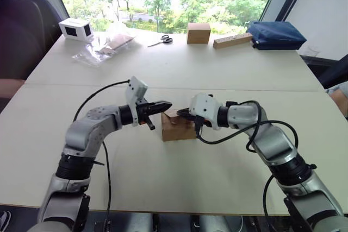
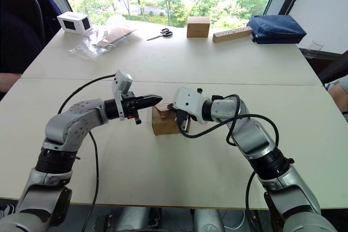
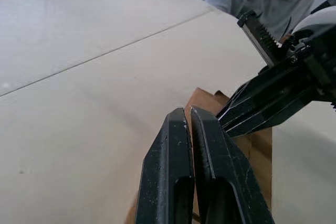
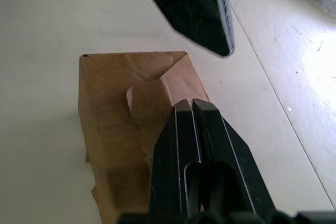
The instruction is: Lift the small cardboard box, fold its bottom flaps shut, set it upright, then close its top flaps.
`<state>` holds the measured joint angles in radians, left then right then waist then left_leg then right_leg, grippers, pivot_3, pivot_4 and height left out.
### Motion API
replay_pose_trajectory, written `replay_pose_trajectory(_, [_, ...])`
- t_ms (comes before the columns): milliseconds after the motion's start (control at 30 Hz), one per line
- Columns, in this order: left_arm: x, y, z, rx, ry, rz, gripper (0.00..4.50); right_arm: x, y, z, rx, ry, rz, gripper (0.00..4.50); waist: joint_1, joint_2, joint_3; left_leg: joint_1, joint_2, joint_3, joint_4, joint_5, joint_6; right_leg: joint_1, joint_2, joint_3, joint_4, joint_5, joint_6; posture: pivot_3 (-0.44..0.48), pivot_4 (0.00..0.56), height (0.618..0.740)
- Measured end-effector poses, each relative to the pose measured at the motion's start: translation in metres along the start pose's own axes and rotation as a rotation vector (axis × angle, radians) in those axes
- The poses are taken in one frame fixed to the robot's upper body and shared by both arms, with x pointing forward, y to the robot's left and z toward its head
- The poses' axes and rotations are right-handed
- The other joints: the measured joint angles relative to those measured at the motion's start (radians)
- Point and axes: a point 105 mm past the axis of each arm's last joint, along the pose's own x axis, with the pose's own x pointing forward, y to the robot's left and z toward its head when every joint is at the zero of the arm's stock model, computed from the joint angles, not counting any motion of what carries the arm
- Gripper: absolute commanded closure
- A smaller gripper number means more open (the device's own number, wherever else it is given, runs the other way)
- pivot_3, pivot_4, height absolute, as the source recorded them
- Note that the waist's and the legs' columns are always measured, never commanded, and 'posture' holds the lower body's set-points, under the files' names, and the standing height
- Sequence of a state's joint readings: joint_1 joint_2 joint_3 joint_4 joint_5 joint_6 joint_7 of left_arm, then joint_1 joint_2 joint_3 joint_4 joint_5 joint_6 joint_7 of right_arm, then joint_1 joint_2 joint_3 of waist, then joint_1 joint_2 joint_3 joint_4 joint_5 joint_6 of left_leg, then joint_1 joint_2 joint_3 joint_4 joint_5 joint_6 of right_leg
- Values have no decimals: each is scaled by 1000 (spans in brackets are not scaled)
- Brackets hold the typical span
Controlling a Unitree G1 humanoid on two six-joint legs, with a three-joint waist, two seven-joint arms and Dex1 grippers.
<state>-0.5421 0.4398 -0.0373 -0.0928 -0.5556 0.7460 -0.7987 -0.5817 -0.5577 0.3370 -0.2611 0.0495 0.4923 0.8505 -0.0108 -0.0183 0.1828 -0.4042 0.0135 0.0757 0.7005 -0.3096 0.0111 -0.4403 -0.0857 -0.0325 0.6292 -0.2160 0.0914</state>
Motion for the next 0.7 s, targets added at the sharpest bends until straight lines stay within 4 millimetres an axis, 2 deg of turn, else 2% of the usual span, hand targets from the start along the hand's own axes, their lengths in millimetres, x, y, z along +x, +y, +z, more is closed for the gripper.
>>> replay_pose_trajectory(433, [0,3,-15,9,39,22,4359,-7,-3,2,44,-26,-19,4500,3,0,0,0,1,0,0,-2,4,0,0,0,0,0,0,0,150,740])
replay_pose_trajectory(567, [1,4,-16,2,40,22,4359,-21,12,8,82,-71,49,4500,2,0,0,0,1,0,0,-2,4,0,-1,0,0,0,0,0,150,740])
replay_pose_trajectory(700, [2,4,-17,-10,35,19,4359,-23,20,7,72,-56,83,4500,0,0,0,0,1,0,0,-2,4,0,0,0,0,0,0,0,150,740])
